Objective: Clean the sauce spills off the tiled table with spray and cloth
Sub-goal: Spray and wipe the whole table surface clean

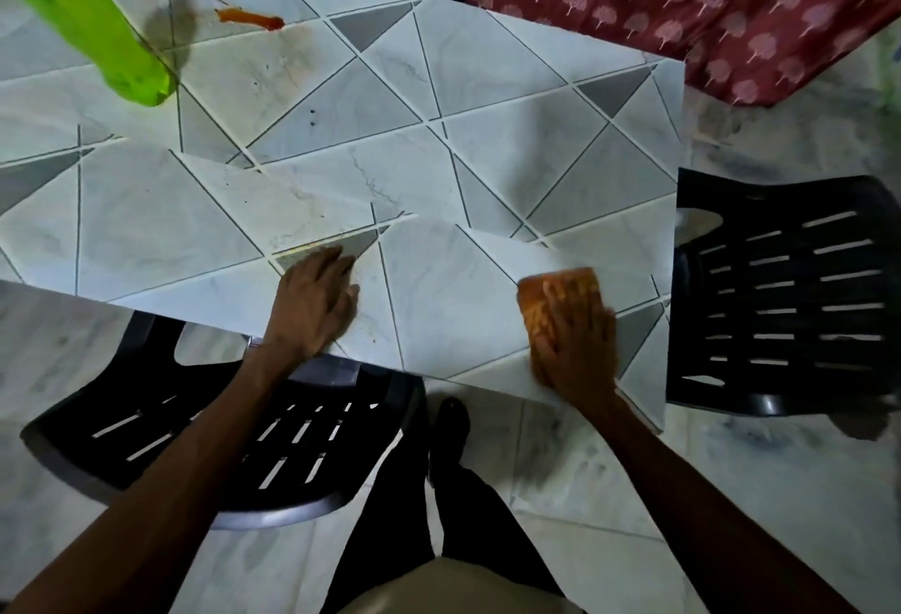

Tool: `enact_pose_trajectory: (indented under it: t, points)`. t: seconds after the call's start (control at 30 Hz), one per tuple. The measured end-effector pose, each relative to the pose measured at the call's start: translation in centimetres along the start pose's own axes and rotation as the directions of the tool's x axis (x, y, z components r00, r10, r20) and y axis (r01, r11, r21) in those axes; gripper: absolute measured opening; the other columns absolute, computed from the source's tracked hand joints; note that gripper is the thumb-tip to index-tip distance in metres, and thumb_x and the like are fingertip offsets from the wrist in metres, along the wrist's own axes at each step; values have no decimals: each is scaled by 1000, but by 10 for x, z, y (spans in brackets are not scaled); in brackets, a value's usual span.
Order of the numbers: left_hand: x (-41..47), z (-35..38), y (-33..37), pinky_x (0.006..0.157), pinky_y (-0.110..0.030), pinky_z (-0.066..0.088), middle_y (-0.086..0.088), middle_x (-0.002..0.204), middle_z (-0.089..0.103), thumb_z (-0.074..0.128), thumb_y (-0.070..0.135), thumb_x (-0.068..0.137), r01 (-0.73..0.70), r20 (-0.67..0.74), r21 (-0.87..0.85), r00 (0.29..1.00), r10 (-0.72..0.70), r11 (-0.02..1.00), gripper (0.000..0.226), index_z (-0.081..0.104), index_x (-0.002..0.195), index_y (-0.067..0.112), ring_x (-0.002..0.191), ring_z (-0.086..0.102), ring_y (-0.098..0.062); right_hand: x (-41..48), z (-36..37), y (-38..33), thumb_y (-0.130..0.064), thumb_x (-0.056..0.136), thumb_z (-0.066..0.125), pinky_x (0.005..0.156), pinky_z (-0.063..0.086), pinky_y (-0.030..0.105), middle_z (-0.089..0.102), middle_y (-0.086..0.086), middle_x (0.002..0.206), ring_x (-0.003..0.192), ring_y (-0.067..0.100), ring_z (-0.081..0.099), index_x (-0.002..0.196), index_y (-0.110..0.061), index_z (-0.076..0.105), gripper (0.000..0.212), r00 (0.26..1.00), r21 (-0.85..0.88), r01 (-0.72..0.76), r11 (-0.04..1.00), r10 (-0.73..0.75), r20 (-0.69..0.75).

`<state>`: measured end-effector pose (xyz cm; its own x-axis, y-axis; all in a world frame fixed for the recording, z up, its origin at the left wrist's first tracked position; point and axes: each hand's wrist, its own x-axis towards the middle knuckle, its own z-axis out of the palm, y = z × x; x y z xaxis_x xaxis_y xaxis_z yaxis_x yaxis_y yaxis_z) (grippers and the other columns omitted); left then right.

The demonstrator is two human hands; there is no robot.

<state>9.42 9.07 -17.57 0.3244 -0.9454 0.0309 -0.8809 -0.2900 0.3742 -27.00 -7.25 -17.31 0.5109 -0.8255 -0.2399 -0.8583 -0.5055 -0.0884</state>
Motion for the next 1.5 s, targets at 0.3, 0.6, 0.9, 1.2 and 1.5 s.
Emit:
enact_pose_trajectory:
  t: [0.3, 0.6, 0.9, 1.2, 1.5]
  points:
    - [-28, -20, -4, 99, -40, 48, -9, 139, 53, 42, 43, 96, 10, 23, -17, 1000, -9, 1000, 51, 55, 135, 13, 119, 56, -32, 9, 5, -178, -51, 93, 36, 118, 18, 60, 18, 1, 167, 153, 36, 13, 159, -30, 23, 71, 955, 50, 296, 954, -296, -1]
    - [-12, -39, -98, 95, -50, 47, -19, 139, 51, 41, 36, 97, 40, -50, 95, 998, -35, 995, 51, 53, 135, 4, 126, 49, -39, -31, 17, -103, -47, 101, 31, 113, 29, 59, 31, 8, 163, 152, 36, 21, 156, -27, 34, 59, 997, 75, 67, 995, -70, 39]
    - [-26, -35, -137, 111, -53, 29, -7, 159, 32, 34, 48, 95, 58, 60, 88, 996, -63, 994, 62, 36, 151, 20, 145, 29, -35, 82, 11, -299, -50, 91, 23, 117, 9, 66, 16, 17, 166, 150, 47, 13, 160, -26, 17, 73, 1000, 41, 8, 999, -9, 24]
    - [-25, -46, -137, 111, -52, 29, -7, 159, 32, 36, 51, 94, 32, 137, 85, 990, -43, 996, 65, 37, 151, 21, 146, 28, -34, -37, 18, -235, -56, 94, 23, 116, 22, 59, 25, 2, 165, 151, 38, 21, 157, -34, 26, 67, 995, 114, -91, 989, 85, 56]
    - [-23, -39, -137, 110, -52, 31, -8, 159, 33, 36, 51, 90, 37, 132, 116, 990, -52, 993, 67, 38, 150, 19, 145, 29, -35, 67, 12, -308, -48, 101, 36, 122, 6, 59, 15, 18, 166, 151, 45, 11, 159, -28, 19, 64, 983, 176, -182, 967, 181, 20]
